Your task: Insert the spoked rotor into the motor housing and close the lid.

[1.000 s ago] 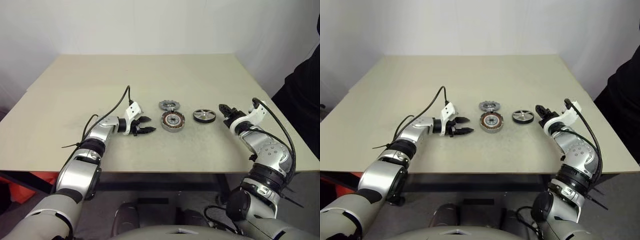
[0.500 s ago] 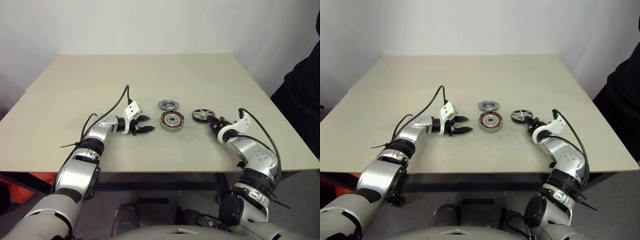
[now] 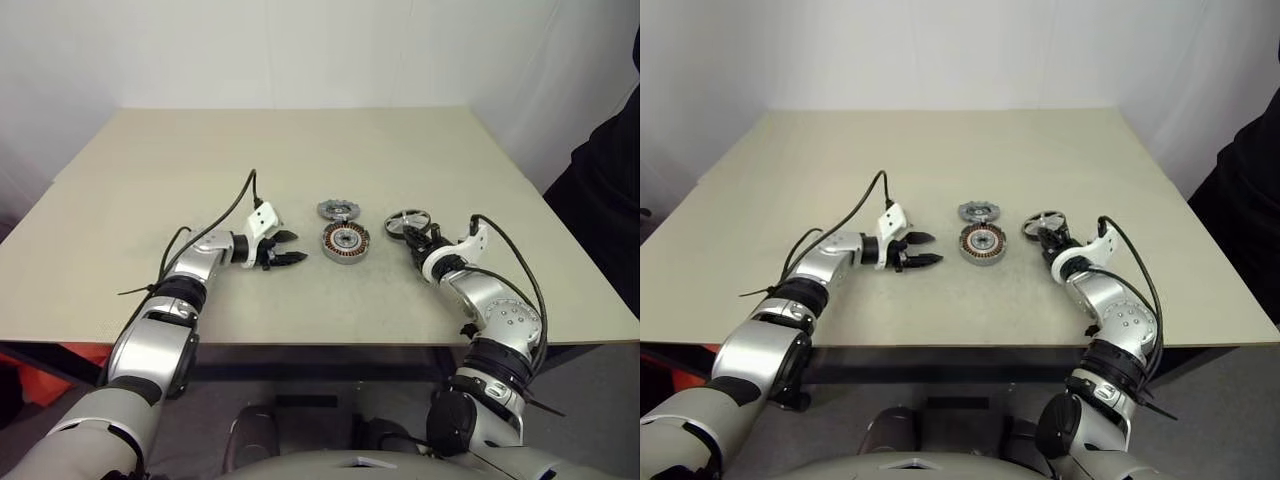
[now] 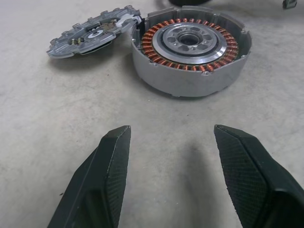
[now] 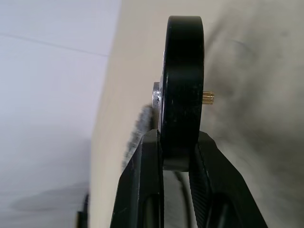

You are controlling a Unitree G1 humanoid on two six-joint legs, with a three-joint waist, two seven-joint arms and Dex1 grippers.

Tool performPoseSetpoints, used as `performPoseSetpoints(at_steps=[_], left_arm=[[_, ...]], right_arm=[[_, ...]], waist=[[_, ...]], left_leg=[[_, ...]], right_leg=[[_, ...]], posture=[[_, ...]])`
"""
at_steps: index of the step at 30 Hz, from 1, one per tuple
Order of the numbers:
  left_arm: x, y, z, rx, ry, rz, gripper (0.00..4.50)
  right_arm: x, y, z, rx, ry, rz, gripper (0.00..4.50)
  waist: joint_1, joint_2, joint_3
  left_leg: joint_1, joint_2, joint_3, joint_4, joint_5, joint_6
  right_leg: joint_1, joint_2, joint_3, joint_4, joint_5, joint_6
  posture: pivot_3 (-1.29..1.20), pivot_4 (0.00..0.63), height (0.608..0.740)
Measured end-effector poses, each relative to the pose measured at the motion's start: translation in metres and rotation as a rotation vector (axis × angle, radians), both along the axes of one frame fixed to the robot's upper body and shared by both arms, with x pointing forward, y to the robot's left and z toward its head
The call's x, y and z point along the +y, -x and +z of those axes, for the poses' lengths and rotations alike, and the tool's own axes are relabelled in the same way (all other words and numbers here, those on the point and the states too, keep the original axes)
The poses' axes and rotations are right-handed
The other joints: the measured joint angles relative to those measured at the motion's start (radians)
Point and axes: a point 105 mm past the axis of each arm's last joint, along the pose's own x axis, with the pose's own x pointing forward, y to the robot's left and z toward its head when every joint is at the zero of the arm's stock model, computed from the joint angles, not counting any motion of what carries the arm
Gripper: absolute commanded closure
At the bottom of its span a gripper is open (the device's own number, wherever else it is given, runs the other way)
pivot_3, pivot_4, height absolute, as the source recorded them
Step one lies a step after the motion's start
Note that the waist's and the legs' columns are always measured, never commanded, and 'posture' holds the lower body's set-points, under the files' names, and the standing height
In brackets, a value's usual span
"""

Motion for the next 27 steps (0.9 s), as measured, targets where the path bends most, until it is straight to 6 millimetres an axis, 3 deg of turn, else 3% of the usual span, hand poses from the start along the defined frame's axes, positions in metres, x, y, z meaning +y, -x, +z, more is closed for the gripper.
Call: performPoseSetpoints(at_steps=[6, 13, 21, 27], left_arm=[[-0.001, 0.000, 0.000, 0.000, 0.002, -0.003, 1.52], [-0.004, 0.000, 0.000, 0.002, 0.008, -0.007, 1.52], [-0.013, -0.001, 0.002, 0.001, 0.024, -0.013, 1.52], [-0.018, -0.002, 0.004, 0.003, 0.031, -0.018, 1.52]], right_arm=[[0.014, 0.002, 0.026, -0.078, -0.145, 0.021, 4.16], [0.066, 0.013, 0.039, -0.073, -0.195, 0.187, 4.16], [0.087, 0.016, 0.042, -0.064, -0.214, 0.252, 4.16], [0.094, 0.022, 0.027, -0.015, -0.212, 0.267, 4.16]], waist=[[-0.001, 0.000, 0.000], [-0.001, 0.001, 0.001], [0.000, 0.001, 0.001], [0.002, 0.001, 0.001]], left_leg=[[-0.001, 0.000, 0.000, -0.002, 0.001, -0.002], [-0.002, 0.000, 0.000, -0.007, 0.003, -0.006], [-0.008, -0.001, 0.000, -0.007, 0.004, -0.006], [-0.008, -0.001, 0.000, -0.007, 0.004, -0.006]], right_leg=[[-0.002, 0.000, 0.000, 0.000, 0.001, -0.003], [-0.005, 0.000, 0.000, -0.001, -0.001, 0.000], [-0.009, 0.001, 0.000, -0.001, 0.001, -0.003], [-0.010, 0.000, 0.000, -0.001, 0.001, -0.003]], posture=[[0.00, 0.000, 0.740], [0.00, 0.000, 0.740], [0.00, 0.000, 0.740], [0.00, 0.000, 0.740]])
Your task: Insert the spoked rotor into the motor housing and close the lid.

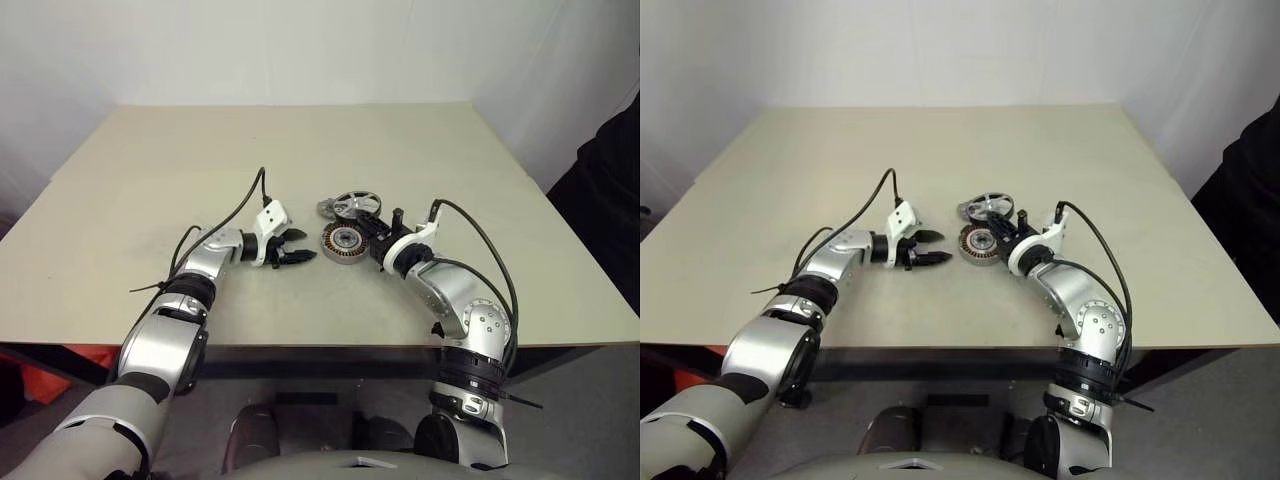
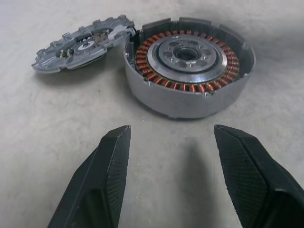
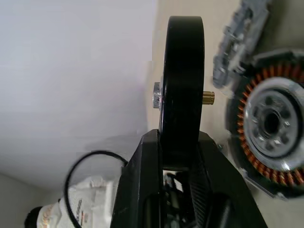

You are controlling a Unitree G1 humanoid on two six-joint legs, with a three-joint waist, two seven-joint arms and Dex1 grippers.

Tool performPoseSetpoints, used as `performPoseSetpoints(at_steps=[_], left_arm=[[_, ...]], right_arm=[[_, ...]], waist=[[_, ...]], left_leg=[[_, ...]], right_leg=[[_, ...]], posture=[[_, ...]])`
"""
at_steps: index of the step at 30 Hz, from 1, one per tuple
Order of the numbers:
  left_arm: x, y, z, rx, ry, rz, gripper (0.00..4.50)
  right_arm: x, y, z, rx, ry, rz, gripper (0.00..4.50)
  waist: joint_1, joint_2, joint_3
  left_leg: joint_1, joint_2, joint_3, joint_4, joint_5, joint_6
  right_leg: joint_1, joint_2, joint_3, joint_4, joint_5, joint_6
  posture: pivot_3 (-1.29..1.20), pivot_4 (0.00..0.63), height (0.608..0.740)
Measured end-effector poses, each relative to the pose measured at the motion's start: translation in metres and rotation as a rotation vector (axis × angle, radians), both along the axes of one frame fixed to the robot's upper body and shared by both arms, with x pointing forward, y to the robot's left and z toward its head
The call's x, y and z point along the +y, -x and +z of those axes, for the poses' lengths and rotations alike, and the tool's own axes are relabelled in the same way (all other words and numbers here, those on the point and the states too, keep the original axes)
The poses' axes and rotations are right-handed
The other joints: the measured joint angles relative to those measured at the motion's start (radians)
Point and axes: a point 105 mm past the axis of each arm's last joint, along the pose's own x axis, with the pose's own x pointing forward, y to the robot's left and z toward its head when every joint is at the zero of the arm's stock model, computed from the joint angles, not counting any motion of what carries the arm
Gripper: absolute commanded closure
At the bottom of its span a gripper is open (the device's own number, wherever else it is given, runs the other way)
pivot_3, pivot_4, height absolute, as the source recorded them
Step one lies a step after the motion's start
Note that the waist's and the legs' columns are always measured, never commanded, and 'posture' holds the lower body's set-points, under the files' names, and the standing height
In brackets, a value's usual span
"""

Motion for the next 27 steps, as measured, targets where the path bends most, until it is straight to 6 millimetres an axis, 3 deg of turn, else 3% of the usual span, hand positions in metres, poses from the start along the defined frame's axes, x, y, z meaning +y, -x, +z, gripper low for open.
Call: performPoseSetpoints(at_steps=[4, 27], left_arm=[[-0.003, 0.000, 0.000, 0.002, 0.005, -0.002, 1.52], [0.000, -0.002, 0.001, -0.009, 0.006, 0.014, 1.52]], right_arm=[[0.004, 0.009, -0.029, 0.093, 0.002, 0.018, 4.16], [0.019, 0.007, -0.021, 0.019, -0.053, 0.062, 4.16]], waist=[[0.002, -0.001, 0.000], [0.002, -0.001, 0.000]], left_leg=[[-0.001, 0.000, 0.000, 0.000, 0.000, 0.000], [-0.003, 0.000, 0.000, 0.003, 0.000, 0.000]], right_leg=[[-0.001, 0.000, 0.000, 0.000, 0.000, 0.001], [-0.002, 0.000, 0.000, 0.002, 0.000, 0.000]], posture=[[0.00, 0.000, 0.740], [0.00, 0.000, 0.740]])
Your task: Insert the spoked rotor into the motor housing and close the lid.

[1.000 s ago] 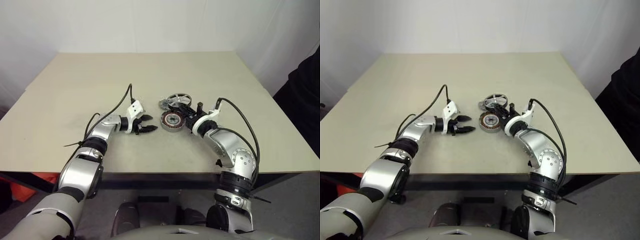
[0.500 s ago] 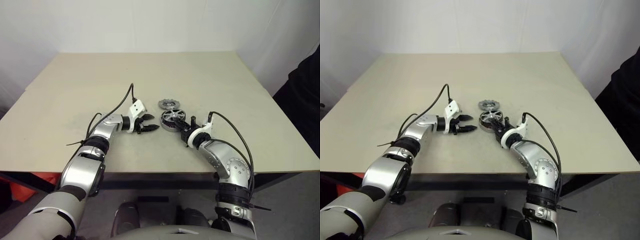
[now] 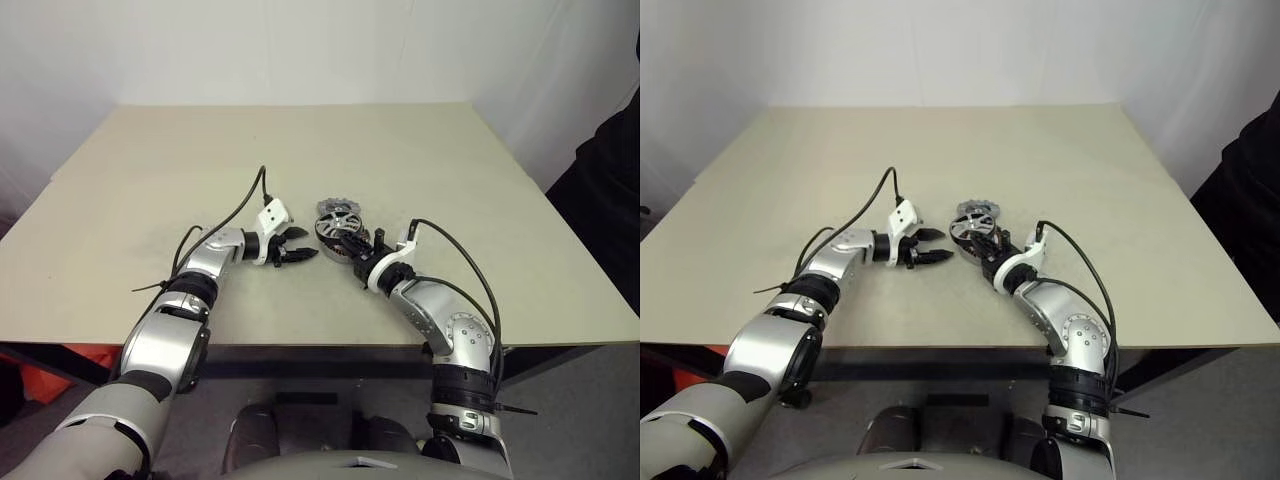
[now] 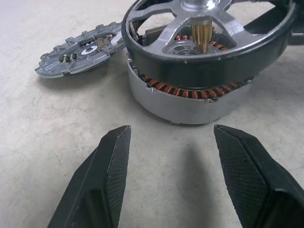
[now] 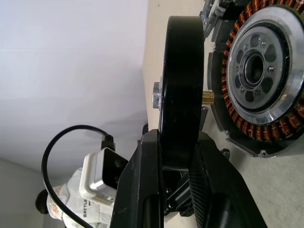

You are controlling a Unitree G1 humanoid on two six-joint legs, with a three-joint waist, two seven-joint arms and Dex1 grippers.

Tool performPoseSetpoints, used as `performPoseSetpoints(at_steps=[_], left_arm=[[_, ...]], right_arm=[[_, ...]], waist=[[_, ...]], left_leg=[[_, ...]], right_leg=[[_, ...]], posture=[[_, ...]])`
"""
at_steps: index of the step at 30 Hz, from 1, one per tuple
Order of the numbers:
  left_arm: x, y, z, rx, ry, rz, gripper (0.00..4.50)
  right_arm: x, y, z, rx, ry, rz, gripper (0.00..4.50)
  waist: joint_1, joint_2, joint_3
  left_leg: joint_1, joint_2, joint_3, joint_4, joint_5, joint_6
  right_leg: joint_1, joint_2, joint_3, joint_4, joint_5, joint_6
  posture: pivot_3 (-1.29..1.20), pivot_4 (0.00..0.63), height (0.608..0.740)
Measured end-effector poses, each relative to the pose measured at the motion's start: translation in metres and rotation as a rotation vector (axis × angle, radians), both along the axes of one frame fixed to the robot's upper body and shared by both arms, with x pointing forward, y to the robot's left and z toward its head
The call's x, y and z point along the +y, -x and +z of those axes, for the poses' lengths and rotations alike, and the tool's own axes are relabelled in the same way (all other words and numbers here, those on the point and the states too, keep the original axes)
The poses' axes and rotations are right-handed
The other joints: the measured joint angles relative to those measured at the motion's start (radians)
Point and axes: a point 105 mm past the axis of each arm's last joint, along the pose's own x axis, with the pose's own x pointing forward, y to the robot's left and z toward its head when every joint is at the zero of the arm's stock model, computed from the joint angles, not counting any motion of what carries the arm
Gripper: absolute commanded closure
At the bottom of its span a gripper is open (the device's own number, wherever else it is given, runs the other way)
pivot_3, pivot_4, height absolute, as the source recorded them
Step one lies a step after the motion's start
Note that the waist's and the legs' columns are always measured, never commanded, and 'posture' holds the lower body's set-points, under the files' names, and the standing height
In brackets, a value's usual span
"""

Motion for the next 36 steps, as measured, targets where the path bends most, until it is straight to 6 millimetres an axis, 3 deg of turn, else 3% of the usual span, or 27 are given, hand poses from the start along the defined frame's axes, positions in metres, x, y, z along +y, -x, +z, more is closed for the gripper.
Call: performPoseSetpoints(at_steps=[32, 33, 36], left_arm=[[0.003, 0.001, -0.003, 0.004, -0.017, -0.002, 1.52], [0.003, 0.001, -0.003, 0.004, -0.018, -0.003, 1.52], [0.003, 0.001, -0.003, 0.004, -0.019, -0.003, 1.52]], right_arm=[[-0.012, -0.010, -0.014, 0.009, 0.024, -0.049, 4.16], [-0.012, -0.010, -0.014, 0.006, 0.028, -0.049, 3.43], [-0.012, -0.010, -0.013, -0.005, 0.034, -0.051, 2.55]], waist=[[0.000, 0.000, 0.000], [0.000, 0.000, 0.000], [0.000, 0.000, 0.000]], left_leg=[[0.000, 0.000, 0.000, 0.003, 0.000, 0.000], [0.000, 0.000, 0.000, 0.003, 0.000, 0.000], [0.000, 0.000, 0.000, 0.003, 0.000, 0.000]], right_leg=[[0.000, 0.000, 0.000, 0.001, 0.000, 0.000], [0.000, 0.000, 0.000, 0.001, 0.000, 0.000], [0.000, 0.000, 0.000, 0.001, 0.000, -0.001]], posture=[[0.00, 0.000, 0.740], [0.00, 0.000, 0.740], [0.00, 0.000, 0.740]])
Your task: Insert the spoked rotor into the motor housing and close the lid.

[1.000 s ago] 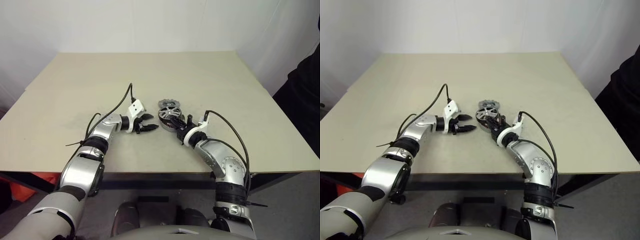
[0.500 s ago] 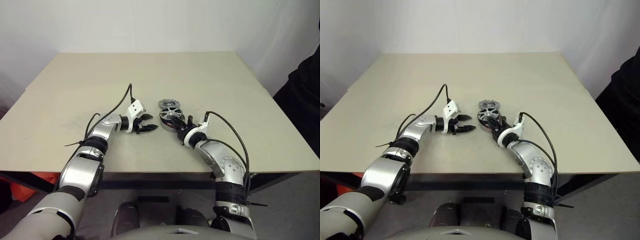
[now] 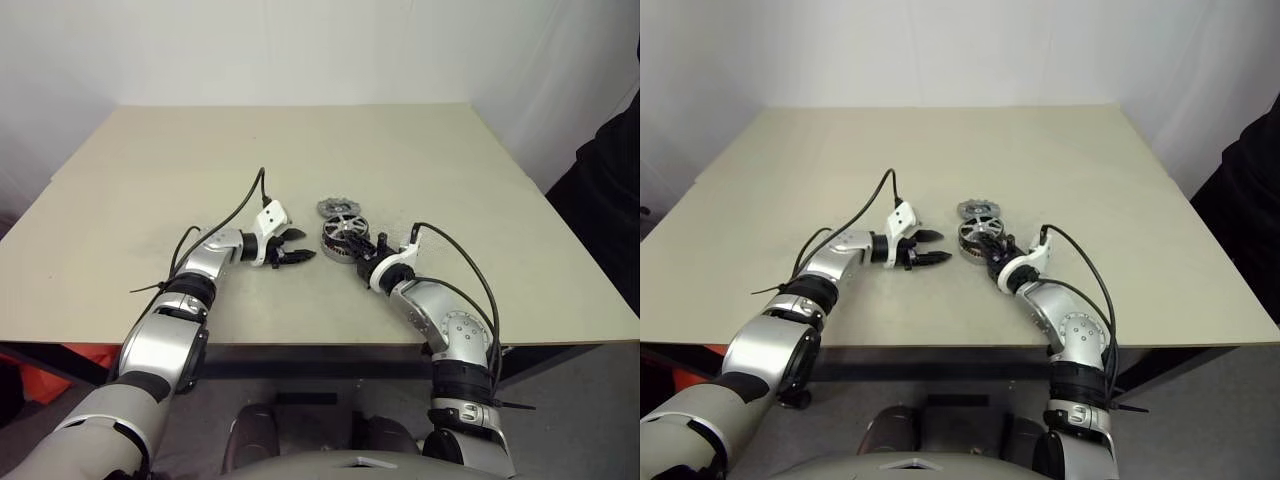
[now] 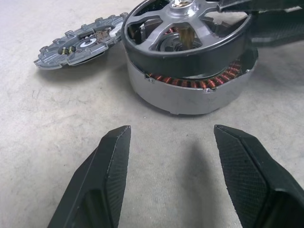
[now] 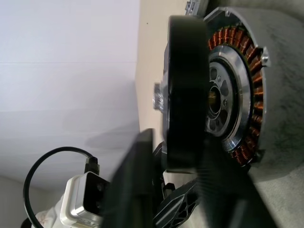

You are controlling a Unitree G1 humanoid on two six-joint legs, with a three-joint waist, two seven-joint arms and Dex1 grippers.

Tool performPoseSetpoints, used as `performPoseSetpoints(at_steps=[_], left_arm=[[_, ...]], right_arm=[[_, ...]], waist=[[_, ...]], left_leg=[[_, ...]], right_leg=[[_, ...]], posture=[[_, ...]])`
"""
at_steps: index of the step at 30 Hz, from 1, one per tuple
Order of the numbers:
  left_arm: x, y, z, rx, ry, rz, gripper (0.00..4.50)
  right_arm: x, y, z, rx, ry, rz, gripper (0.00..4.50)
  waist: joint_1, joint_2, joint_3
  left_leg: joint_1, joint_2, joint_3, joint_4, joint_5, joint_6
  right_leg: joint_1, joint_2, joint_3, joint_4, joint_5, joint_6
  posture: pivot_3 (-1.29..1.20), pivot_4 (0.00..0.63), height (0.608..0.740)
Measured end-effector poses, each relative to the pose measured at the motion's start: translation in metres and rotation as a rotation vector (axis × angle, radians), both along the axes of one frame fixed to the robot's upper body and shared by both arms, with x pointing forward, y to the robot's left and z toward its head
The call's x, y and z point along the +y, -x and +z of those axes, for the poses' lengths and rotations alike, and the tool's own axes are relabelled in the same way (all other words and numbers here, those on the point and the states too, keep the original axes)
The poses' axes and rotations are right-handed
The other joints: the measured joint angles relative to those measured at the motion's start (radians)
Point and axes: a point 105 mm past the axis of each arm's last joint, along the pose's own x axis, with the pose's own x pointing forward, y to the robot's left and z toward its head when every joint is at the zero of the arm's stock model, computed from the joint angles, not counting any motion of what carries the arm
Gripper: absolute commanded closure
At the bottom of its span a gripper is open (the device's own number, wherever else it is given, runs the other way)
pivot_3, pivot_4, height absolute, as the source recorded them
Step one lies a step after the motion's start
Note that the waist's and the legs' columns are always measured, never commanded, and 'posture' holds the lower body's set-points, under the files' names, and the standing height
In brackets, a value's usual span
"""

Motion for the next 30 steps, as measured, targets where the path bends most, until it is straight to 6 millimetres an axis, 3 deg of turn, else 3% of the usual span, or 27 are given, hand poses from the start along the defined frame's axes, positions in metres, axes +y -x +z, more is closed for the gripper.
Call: performPoseSetpoints(at_steps=[7, 15, 23, 26, 30], left_arm=[[0.000, 0.000, -0.001, 0.001, -0.001, 0.000, 1.52], [-0.001, 0.001, -0.001, 0.002, 0.000, -0.003, 1.52], [-0.007, 0.002, -0.002, 0.005, 0.007, -0.015, 1.52], [-0.006, 0.002, -0.002, 0.005, 0.006, -0.013, 1.52], [-0.005, 0.001, -0.001, 0.004, 0.006, -0.009, 1.52]], right_arm=[[-0.003, 0.006, 0.018, -0.090, 0.016, -0.018, 2.55], [-0.025, 0.030, 0.013, -0.083, 0.084, -0.065, 2.55], [-0.031, 0.031, 0.010, -0.087, 0.141, -0.069, 2.55], [-0.034, 0.029, 0.012, -0.136, 0.252, -0.043, 2.55], [-0.045, 0.015, 0.021, -0.285, 0.593, -0.009, 2.55]], waist=[[0.003, 0.000, 0.000], [0.012, 0.000, 0.000], [0.018, 0.000, 0.000], [0.019, 0.000, 0.000], [0.020, 0.000, 0.000]], left_leg=[[0.000, 0.000, 0.000, 0.000, 0.000, 0.000], [0.001, 0.000, 0.000, 0.000, 0.000, 0.000], [0.001, 0.000, 0.000, 0.000, 0.000, 0.000], [0.000, 0.000, 0.000, 0.001, 0.000, 0.000], [-0.001, 0.000, -0.001, 0.004, 0.000, 0.000]], right_leg=[[0.000, 0.000, 0.000, 0.000, 0.000, 0.000], [0.000, 0.000, 0.000, 0.000, 0.000, 0.000], [0.001, 0.000, 0.000, 0.000, -0.001, 0.002], [0.001, 0.000, 0.000, 0.000, 0.000, 0.001], [0.001, 0.000, 0.000, 0.000, 0.000, 0.001]], posture=[[0.00, 0.000, 0.740], [0.00, 0.000, 0.740], [0.00, 0.000, 0.740], [0.00, 0.000, 0.740], [0.00, 0.000, 0.740]])
